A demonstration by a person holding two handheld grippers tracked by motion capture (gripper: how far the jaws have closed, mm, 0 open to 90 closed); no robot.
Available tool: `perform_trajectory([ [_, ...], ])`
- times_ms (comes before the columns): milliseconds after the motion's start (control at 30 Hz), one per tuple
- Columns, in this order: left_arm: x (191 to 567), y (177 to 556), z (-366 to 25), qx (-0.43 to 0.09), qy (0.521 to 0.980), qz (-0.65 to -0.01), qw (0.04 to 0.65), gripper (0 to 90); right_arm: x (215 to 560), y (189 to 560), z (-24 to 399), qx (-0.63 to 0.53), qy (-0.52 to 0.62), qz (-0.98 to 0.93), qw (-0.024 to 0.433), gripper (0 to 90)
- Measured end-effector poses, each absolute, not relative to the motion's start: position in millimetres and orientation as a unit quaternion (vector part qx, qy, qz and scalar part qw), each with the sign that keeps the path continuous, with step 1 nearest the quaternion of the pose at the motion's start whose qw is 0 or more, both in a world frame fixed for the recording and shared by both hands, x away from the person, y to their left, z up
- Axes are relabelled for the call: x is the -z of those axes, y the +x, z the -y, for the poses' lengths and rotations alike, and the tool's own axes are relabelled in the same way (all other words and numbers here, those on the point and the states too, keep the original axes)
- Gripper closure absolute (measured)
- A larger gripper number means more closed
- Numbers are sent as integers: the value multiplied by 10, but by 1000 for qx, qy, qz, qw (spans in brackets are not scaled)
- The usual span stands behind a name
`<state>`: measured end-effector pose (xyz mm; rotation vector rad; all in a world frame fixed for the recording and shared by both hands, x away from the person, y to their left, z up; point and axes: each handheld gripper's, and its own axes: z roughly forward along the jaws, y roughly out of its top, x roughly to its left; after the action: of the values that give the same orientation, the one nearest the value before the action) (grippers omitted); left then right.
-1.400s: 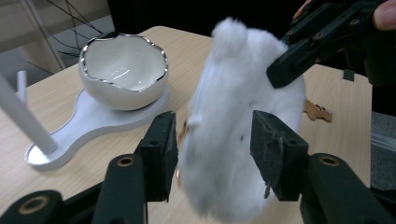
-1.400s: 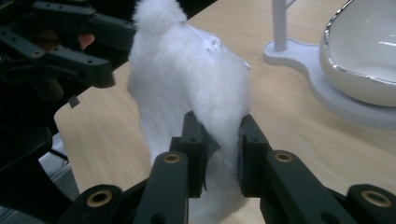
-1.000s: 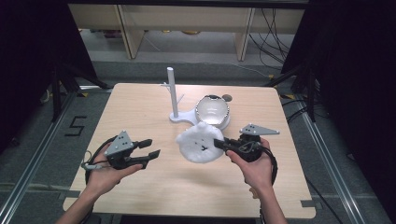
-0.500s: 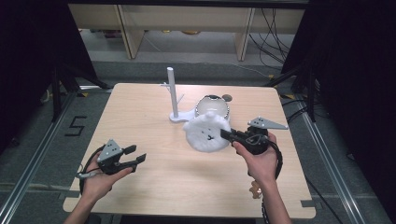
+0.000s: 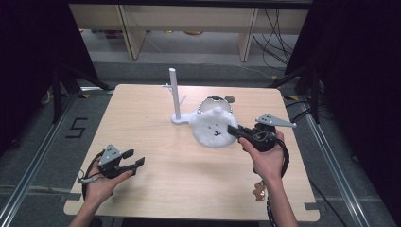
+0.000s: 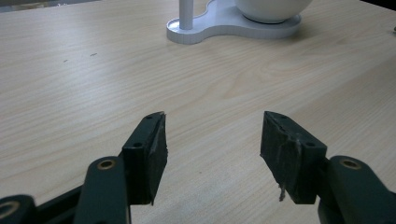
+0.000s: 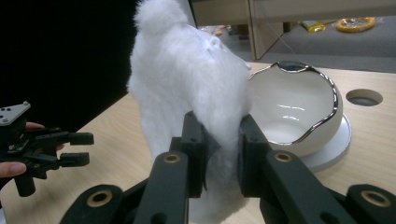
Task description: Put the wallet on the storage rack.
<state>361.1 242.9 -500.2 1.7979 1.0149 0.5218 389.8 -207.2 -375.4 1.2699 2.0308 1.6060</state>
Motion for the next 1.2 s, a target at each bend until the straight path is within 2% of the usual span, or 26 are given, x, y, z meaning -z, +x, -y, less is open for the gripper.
perform_trajectory([
  [100,5005,3604,-2420,-215,740,-418,481,404,3729,3935,2089,-548,431,-703,142,774],
  [133,5008,3603,-2418,-216,740,-418,481,404,3720,3936,2084,-546,438,-701,133,774],
  [633,5025,3598,-2426,-217,736,-420,484,405,3655,4105,2105,-549,446,-690,154,774],
  [667,5027,3598,-2426,-217,736,-420,485,405,3659,4132,2115,-552,437,-690,170,774],
  [700,5028,3598,-2426,-217,736,-421,485,405,3643,4128,2108,-548,450,-687,158,774],
  [833,5032,3596,-2425,-217,735,-422,485,405,3625,4176,2118,-553,455,-679,159,774],
  [933,5035,3592,-2424,-216,734,-423,485,405,3625,4225,2146,-545,446,-687,177,774],
  [1200,5038,3588,-2424,-217,734,-424,485,405,3632,4297,2143,-544,458,-681,173,774],
])
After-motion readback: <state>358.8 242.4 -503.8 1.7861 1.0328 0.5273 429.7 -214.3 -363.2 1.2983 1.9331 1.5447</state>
